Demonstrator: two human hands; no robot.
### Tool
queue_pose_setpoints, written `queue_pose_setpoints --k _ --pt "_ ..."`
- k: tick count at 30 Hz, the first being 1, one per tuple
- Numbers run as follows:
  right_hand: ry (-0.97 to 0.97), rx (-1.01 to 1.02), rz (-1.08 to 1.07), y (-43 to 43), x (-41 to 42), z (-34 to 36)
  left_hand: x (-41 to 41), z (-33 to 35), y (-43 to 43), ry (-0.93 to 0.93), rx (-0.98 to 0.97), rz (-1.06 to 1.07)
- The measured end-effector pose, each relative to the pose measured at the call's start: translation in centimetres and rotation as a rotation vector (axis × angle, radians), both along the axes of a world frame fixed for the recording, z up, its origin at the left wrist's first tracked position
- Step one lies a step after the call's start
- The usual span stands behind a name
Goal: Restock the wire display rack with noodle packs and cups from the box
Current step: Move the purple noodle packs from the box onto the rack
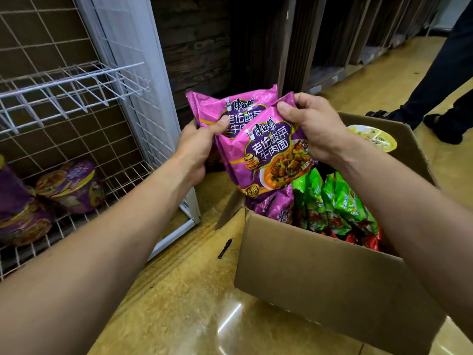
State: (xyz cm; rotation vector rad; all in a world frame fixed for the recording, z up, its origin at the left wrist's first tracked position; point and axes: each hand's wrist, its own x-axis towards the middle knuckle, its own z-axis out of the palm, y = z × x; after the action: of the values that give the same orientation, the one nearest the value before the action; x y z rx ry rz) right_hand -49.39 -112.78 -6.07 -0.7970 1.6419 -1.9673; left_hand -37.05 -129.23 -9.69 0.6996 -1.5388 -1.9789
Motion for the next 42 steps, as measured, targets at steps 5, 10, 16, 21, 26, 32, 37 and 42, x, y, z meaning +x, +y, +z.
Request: queue_pose_setpoints --k 5,10,16,21,26,32,37,42 --pt "-0.154 -0.02 -0.011 -0.1 -0.3 -0.5 0.4 0.5 1.0 -0.097 0.07 -0.123" --pt "-0.206 -0.005 -0.006 -0.3 -0.3 -0.9 0.5 0.3 1.6 -0.176 0.009 -0.156" --pt "-0.255 -0.013 -0.127 -1.5 -0.4 -1.7 0.4 0.1 3.1 -0.138 0.09 -0.147" --pt "-0.308 -0.008 -0.312 -2.7 -0.8 -2.5 0.0 0.2 3.7 0.01 0.051 -0.132" --pt "-0.362 -0.006 -0.465 -3.0 -0.9 -2.7 0.1 -0.2 3.0 -0.1 -0.249 -0.223" --pt "-0.413 -0.016 -0.434 -2.9 -0.5 -1.9 0.8 -1.1 2.4 -0.046 -0.29 -0.172" --pt "-0.312 0.079 -0.235 -3.0 0.2 -1.4 1.2 -0.9 1.6 0.015 -0.207 -0.017" --pt "-0.179 0.15 0.089 -3.3 1.0 -1.6 2.0 -0.6 0.7 0.009 -0.125 0.026"
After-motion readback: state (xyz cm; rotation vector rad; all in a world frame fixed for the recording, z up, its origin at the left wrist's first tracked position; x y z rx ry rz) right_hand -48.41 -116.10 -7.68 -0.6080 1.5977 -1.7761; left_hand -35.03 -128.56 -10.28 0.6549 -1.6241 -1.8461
